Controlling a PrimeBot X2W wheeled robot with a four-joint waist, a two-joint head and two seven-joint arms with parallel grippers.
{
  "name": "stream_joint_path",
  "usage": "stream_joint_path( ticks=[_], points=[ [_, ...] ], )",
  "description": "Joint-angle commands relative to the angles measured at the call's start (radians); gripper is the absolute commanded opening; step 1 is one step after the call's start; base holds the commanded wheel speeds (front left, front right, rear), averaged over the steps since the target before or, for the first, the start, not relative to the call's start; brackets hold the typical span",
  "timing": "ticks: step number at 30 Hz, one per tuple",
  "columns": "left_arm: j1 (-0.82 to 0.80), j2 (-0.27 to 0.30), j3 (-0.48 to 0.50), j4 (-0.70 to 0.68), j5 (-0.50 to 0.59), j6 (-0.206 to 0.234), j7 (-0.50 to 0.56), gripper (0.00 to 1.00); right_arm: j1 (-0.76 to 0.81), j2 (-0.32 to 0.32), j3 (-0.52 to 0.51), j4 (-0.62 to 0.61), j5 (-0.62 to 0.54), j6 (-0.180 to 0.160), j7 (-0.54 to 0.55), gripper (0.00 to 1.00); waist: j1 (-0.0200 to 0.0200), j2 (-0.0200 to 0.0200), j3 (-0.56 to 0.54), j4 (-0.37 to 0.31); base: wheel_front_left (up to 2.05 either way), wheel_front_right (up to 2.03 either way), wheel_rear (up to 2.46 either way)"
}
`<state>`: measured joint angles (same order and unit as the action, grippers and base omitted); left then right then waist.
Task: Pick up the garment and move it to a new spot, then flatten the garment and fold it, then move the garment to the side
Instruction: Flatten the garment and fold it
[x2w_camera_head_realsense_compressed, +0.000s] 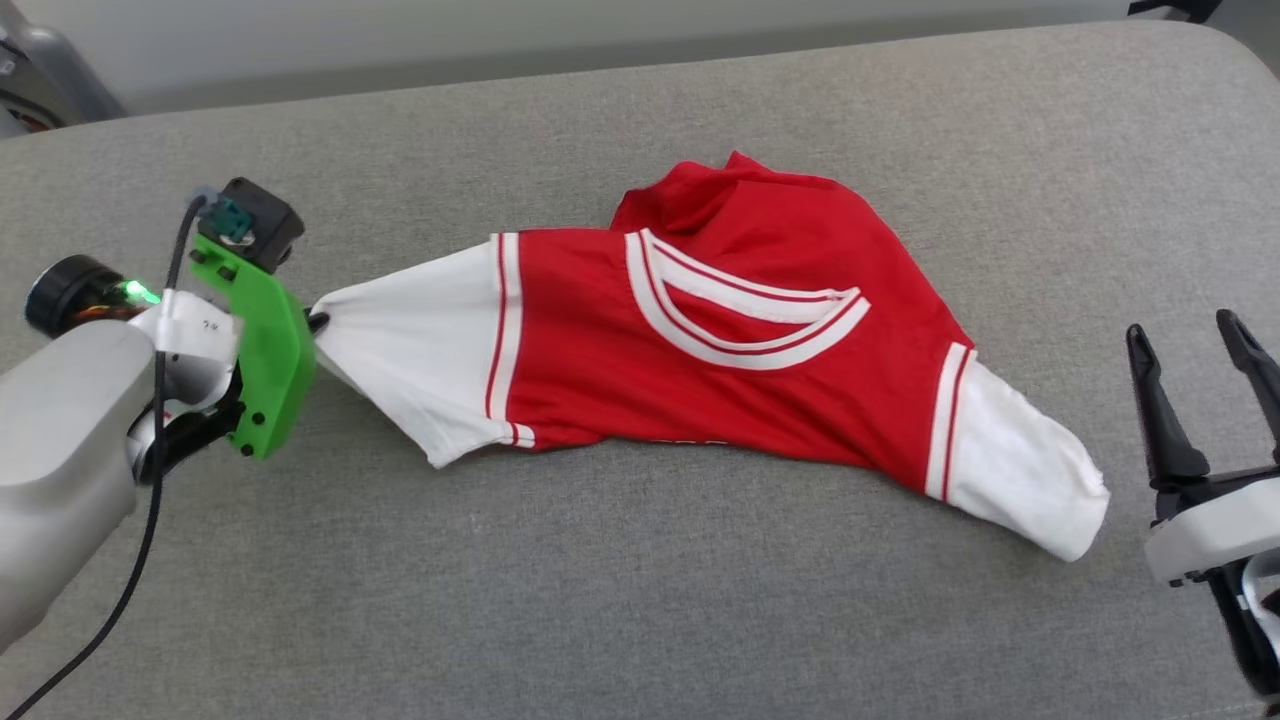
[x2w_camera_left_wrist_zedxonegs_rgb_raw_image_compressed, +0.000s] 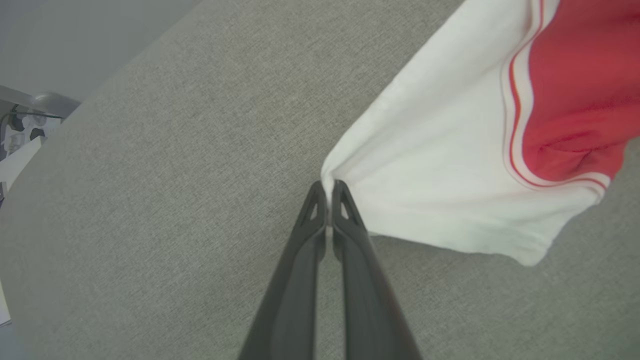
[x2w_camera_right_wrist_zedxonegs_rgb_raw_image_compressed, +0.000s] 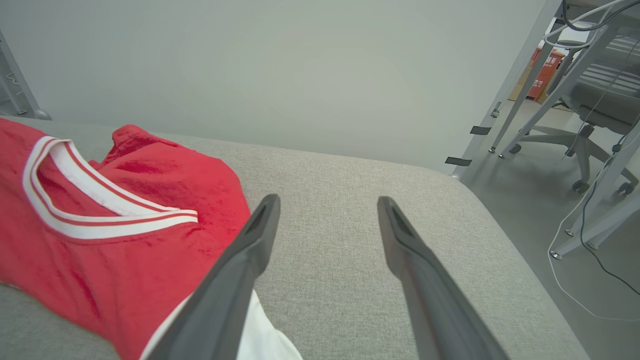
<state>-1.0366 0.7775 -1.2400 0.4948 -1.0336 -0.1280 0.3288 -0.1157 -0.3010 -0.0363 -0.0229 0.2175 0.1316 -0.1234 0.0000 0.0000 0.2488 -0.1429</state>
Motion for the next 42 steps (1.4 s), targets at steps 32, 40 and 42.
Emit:
stream_joint_path(
  ticks=[32, 40, 42],
  points=[
    [-0.014, 0.029, 0.013, -0.079, 0.051, 0.046, -0.078, 0.00, -0.203, -0.392, 0.447, 0.106, 0.414, -0.001, 0.833, 1.00, 0.0000, 0.0000, 0.041, 0.114, 0.00, 0.00, 0.00],
    [-0.024, 0.016, 0.011, -0.087, 0.059, 0.049, -0.086, 0.00, -0.207, -0.324, 0.574, 0.269, 0.459, -0.001, 0.712, 1.00, 0.0000, 0.0000, 0.068, 0.130, 0.00, 0.00, 0.00],
    [-0.022, 0.017, 0.011, -0.088, 0.059, 0.050, -0.088, 0.00, -0.211, -0.324, 0.614, 0.298, 0.465, -0.001, 0.674, 1.00, 0.0000, 0.0000, 0.070, 0.130, 0.00, 0.00, 0.00]
  ],
)
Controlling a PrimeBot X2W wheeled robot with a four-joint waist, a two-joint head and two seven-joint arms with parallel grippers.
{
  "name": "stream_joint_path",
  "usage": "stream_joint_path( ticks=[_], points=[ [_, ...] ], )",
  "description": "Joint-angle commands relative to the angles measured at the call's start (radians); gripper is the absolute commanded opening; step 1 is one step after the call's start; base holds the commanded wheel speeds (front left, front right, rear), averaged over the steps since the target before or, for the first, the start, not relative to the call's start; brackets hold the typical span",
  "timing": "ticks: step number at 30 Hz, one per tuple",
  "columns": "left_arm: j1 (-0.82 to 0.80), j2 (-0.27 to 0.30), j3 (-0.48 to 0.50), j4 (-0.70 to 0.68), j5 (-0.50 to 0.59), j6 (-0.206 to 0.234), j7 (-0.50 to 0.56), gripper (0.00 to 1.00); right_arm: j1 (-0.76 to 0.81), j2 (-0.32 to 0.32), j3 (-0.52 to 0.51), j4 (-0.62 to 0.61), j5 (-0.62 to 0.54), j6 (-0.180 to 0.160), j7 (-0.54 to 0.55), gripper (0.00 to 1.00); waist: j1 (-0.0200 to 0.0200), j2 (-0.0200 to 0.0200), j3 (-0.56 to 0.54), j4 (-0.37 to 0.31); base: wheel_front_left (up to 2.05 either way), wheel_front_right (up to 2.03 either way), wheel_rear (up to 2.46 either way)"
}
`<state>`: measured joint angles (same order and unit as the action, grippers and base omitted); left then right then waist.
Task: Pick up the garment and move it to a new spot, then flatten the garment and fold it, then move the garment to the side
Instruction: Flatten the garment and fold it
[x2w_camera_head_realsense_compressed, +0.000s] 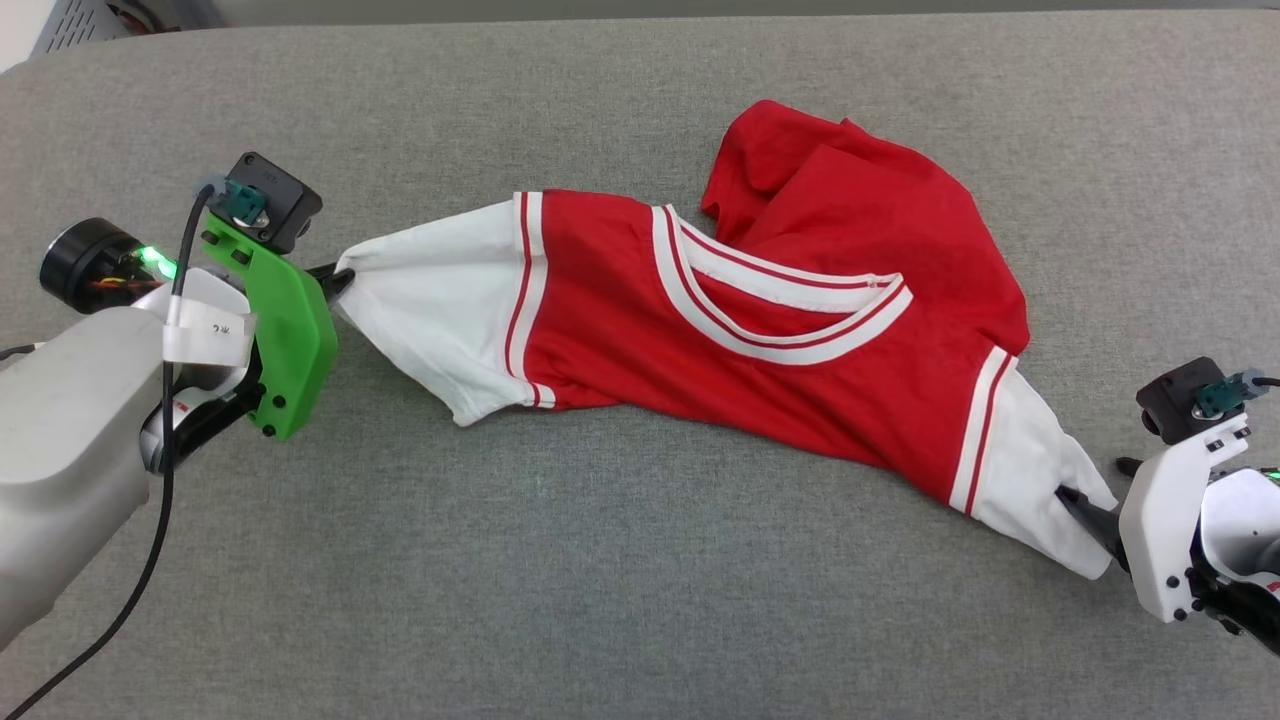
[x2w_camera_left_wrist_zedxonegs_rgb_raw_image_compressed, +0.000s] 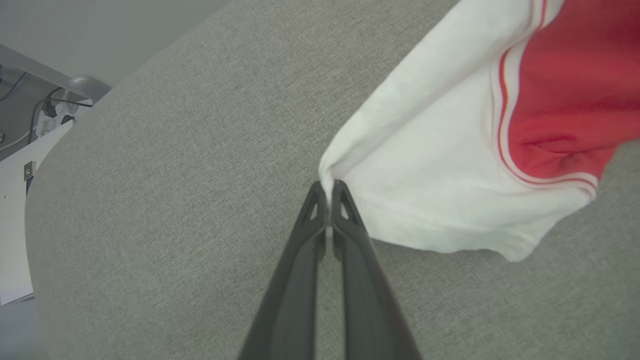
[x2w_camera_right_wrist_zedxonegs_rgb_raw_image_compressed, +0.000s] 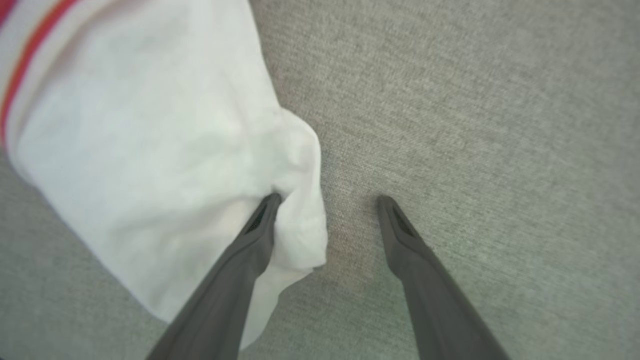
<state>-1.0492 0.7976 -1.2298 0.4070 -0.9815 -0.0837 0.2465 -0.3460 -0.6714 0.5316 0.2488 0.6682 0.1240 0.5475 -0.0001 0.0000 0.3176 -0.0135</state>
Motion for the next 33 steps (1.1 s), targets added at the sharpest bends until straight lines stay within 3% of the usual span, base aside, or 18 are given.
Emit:
stream_joint_path(
  ticks=[1, 2, 7, 13, 18, 22, 27, 33],
  points=[
    [-0.008, -0.002, 0.000, 0.002, 0.007, 0.004, -0.009, 0.00, 0.015, 0.045, 0.059, 0.034, 0.017, 0.007, -0.015, 0.91, 0.0001, 0.0000, 0.001, 0.000, 0.00, 0.00, 0.00],
    [-0.007, -0.002, -0.001, 0.004, 0.010, 0.004, -0.012, 0.00, 0.008, 0.043, 0.071, 0.042, 0.021, 0.007, -0.041, 0.00, 0.0001, 0.0000, -0.001, -0.001, 0.00, 0.00, 0.00],
    [0.010, -0.013, 0.000, 0.005, 0.012, -0.001, -0.054, 0.00, -0.019, 0.014, 0.060, 0.064, 0.024, 0.007, -0.178, 0.00, 0.0001, 0.0000, -0.040, -0.007, 0.00, 0.00, 0.00],
    [0.019, 0.004, 0.005, -0.017, 0.054, 0.005, -0.154, 0.00, -0.026, -0.031, -0.038, 0.028, -0.014, 0.007, -0.310, 0.00, 0.0001, 0.0000, -0.115, -0.016, 0.00, 0.00, 0.00],
    [0.023, 0.047, 0.018, -0.116, 0.103, 0.057, -0.223, 0.00, 0.002, -0.046, -0.175, -0.054, -0.045, 0.007, -0.378, 0.00, 0.0001, 0.0000, -0.171, -0.014, 0.00, 0.00, 0.00],
    [0.008, 0.086, 0.049, -0.215, 0.125, 0.109, -0.266, 0.00, 0.028, -0.046, -0.291, -0.147, -0.081, 0.007, -0.393, 0.00, 0.0001, 0.0000, -0.205, -0.009, 0.00, 0.00, 0.00],
    [-0.041, 0.091, 0.096, -0.296, 0.148, 0.155, -0.312, 0.00, 0.029, -0.045, -0.430, -0.280, -0.133, 0.007, -0.374, 0.00, 0.0001, 0.0000, -0.244, -0.002, 0.00, 0.00, 0.00],
    [-0.135, 0.078, 0.153, -0.331, 0.170, 0.177, -0.338, 0.00, -0.072, -0.062, -0.523, -0.385, -0.151, 0.007, -0.335, 0.00, 0.0001, 0.0000, -0.273, -0.003, 0.00, 0.00, 0.00]
  ],
)
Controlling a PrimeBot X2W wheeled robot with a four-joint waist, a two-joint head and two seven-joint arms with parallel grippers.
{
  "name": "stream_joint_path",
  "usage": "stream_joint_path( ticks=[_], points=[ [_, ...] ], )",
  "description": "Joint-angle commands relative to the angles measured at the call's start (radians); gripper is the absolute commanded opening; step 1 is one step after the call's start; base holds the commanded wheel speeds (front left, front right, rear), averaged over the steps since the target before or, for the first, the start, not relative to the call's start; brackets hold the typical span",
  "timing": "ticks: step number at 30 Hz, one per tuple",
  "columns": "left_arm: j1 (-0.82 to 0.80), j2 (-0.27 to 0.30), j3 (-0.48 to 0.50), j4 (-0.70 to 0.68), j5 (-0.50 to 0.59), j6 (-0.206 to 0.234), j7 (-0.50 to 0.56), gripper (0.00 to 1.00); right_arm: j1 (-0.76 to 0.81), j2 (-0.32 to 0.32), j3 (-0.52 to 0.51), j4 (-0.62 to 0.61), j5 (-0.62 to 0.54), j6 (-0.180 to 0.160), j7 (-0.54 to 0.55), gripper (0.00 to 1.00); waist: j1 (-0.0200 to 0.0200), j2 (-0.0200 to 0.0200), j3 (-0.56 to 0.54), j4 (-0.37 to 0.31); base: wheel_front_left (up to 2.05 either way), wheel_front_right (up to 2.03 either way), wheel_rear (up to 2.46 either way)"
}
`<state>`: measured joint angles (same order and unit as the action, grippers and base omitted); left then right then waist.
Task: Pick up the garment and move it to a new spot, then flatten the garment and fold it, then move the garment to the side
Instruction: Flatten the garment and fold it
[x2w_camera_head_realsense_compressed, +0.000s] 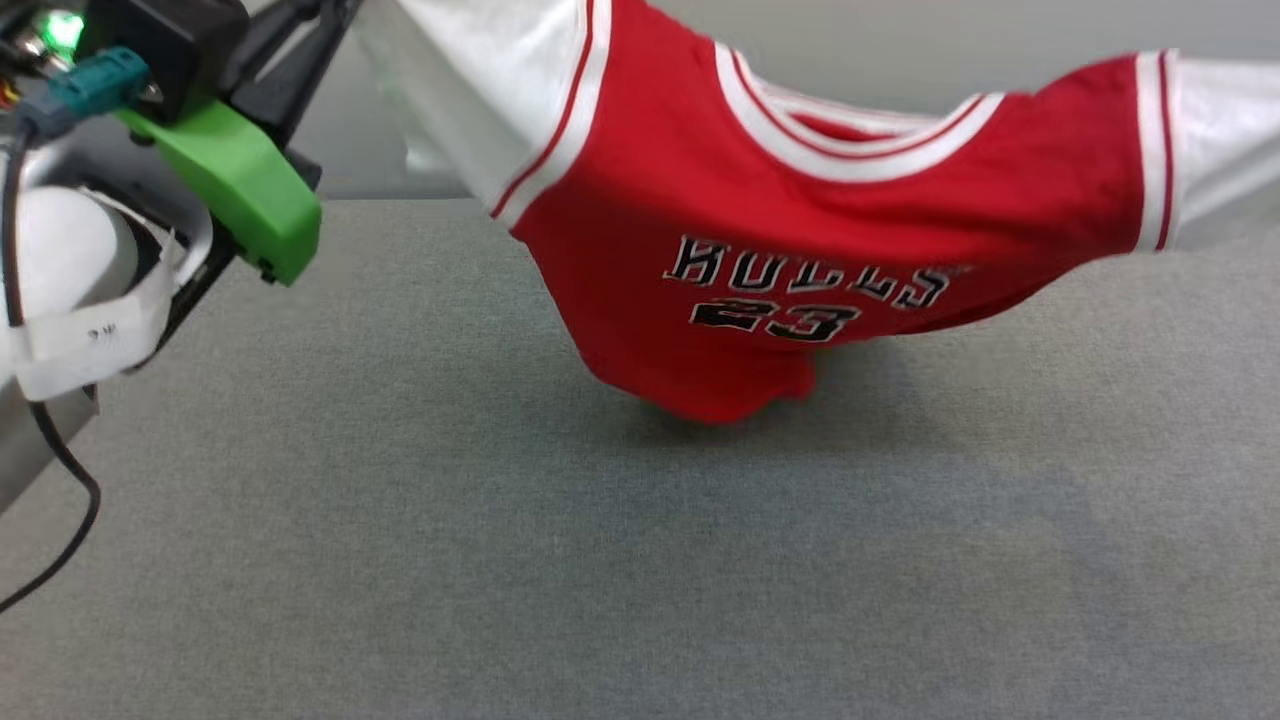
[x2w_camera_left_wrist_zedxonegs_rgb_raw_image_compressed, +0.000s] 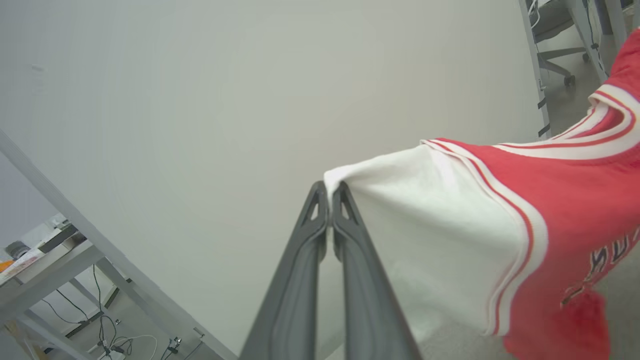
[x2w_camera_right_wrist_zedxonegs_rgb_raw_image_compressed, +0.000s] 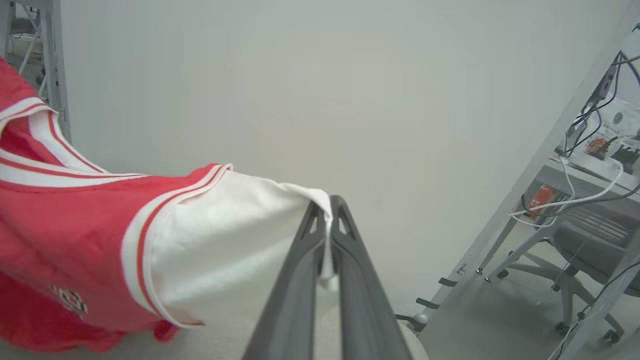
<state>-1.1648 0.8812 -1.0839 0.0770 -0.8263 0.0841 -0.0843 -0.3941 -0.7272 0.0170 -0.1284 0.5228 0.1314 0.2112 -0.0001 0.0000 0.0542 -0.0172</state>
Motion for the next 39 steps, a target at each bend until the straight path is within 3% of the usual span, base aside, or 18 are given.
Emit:
stream_joint_path(
  ticks=[1, 9, 19, 31, 39],
  points=[
    [-0.032, -0.009, 0.013, -0.001, 0.016, 0.011, -0.008, 0.00, -0.044, -0.011, -0.014, -0.015, -0.007, -0.001, 0.006, 0.00, 0.0001, 0.0000, -0.012, 0.001, 0.00, 0.00, 0.00],
    [-0.161, -0.045, 0.064, 0.046, 0.030, -0.004, -0.010, 0.00, -0.268, -0.057, 0.023, -0.013, -0.001, -0.001, 0.039, 0.00, 0.0001, 0.0000, -0.014, 0.004, 0.00, 0.00, 0.00],
    [-0.307, -0.117, 0.100, 0.143, 0.031, -0.022, 0.023, 0.00, -0.611, -0.093, 0.256, 0.154, -0.018, -0.001, 0.060, 0.00, 0.0001, 0.0000, 0.073, 0.013, 0.00, 0.00, 0.00],
    [-0.513, -0.174, 0.147, 0.280, 0.065, -0.032, 0.037, 0.00, -1.099, 0.005, 0.514, 0.530, -0.053, -0.001, -0.002, 0.00, 0.0001, 0.0000, 0.276, 0.009, 0.00, 0.00, 0.00],
    [-0.626, -0.237, 0.179, 0.358, 0.072, -0.029, 0.005, 0.00, -1.341, 0.079, 0.591, 0.763, -0.069, -0.001, -0.101, 0.00, 0.0001, 0.0000, 0.381, 0.003, 0.00, 0.00, 0.00]
  ],
)
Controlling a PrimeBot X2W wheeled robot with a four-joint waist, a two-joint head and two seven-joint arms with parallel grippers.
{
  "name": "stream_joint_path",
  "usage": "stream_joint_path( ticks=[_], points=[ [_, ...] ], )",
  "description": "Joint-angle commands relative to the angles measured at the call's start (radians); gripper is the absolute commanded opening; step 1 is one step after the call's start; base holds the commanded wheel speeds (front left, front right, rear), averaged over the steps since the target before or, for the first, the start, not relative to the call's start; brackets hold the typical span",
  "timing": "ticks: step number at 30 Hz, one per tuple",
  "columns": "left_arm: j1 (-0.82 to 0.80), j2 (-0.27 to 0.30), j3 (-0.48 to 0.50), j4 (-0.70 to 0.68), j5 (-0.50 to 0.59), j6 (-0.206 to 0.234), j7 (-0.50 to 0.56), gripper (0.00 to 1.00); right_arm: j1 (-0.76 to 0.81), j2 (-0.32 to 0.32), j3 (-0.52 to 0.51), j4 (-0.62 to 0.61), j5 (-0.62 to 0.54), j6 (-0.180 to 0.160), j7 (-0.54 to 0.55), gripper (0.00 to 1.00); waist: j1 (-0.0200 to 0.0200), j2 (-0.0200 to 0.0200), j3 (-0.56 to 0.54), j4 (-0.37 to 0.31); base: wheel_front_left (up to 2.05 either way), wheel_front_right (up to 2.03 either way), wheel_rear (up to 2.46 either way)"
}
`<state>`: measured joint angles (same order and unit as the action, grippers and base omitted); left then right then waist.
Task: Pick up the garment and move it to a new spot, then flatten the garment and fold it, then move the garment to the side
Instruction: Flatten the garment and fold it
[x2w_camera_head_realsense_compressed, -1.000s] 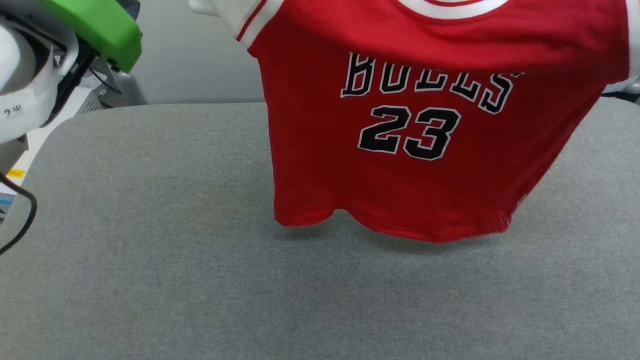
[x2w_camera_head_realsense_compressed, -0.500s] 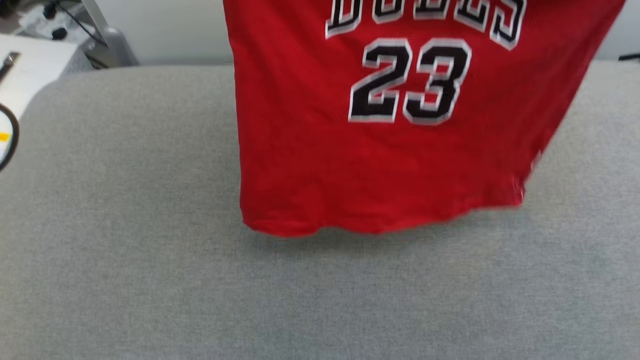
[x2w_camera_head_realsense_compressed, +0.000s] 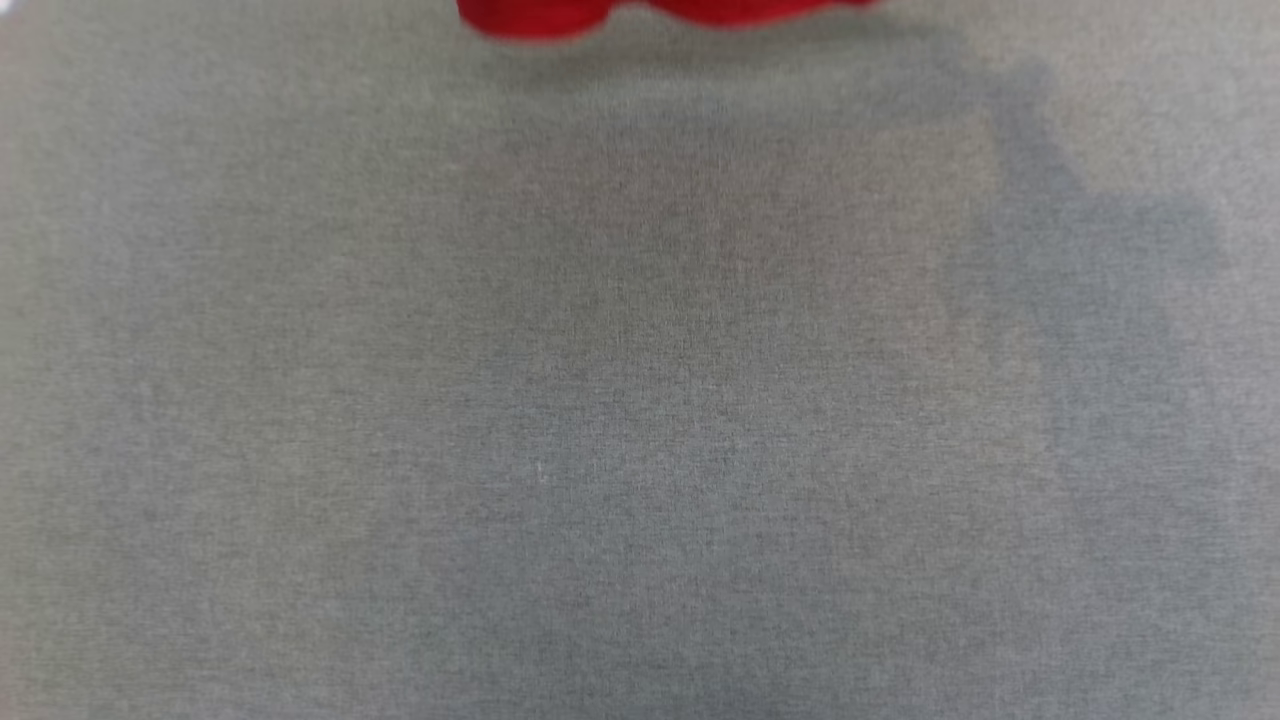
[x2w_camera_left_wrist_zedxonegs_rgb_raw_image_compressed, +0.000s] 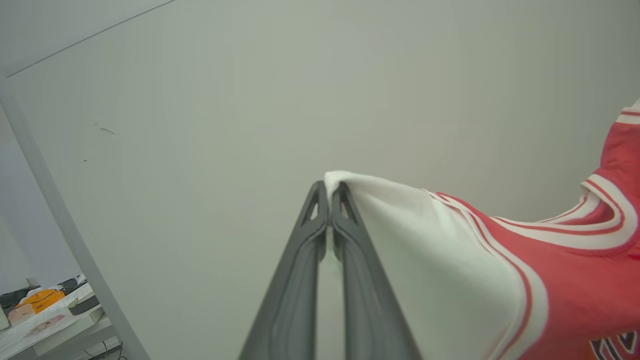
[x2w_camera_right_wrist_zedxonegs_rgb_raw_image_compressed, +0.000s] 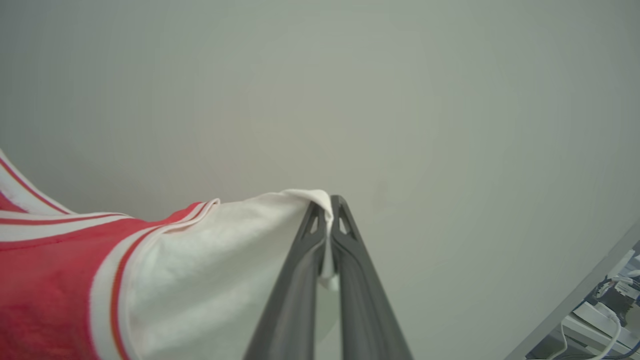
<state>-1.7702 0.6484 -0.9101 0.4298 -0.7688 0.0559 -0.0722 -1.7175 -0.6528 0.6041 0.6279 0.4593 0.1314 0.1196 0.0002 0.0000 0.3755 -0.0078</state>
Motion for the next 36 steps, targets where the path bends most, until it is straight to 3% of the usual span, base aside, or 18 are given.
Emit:
stream_joint_path(
  ticks=[1, 8, 15, 25, 36],
  points=[
    [-0.031, -0.009, 0.007, 0.013, 0.017, 0.000, -0.013, 0.00, -0.039, 0.013, 0.010, 0.027, -0.008, -0.001, -0.020, 0.00, -0.0002, 0.0000, 0.069, -0.009, 0.00, 0.00, 0.00],
    [-0.088, -0.014, 0.026, 0.099, 0.013, -0.019, -0.031, 0.00, -0.170, 0.082, 0.055, 0.161, -0.019, -0.001, -0.095, 0.00, -0.0002, 0.0000, 0.154, -0.040, 0.00, 0.00, 0.00],
    [-0.015, -0.022, -0.001, 0.160, 0.009, -0.054, -0.087, 0.00, -0.124, 0.135, 0.120, 0.239, 0.029, -0.001, -0.187, 0.00, -0.0002, 0.0000, 0.175, -0.045, 0.00, 0.00, 0.00],
    [0.240, -0.007, -0.052, 0.152, -0.022, -0.071, -0.156, 0.00, 0.141, 0.140, 0.259, 0.192, 0.183, -0.001, -0.298, 0.00, -0.0002, 0.0000, 0.074, -0.037, 0.00, 0.00, 0.00],
    [0.643, 0.045, -0.033, 0.056, -0.090, -0.022, -0.188, 0.00, 0.518, 0.074, 0.384, -0.001, 0.308, -0.001, -0.325, 0.00, -0.0002, 0.0000, -0.067, -0.059, 0.00, 0.00, 0.00]
  ],
)
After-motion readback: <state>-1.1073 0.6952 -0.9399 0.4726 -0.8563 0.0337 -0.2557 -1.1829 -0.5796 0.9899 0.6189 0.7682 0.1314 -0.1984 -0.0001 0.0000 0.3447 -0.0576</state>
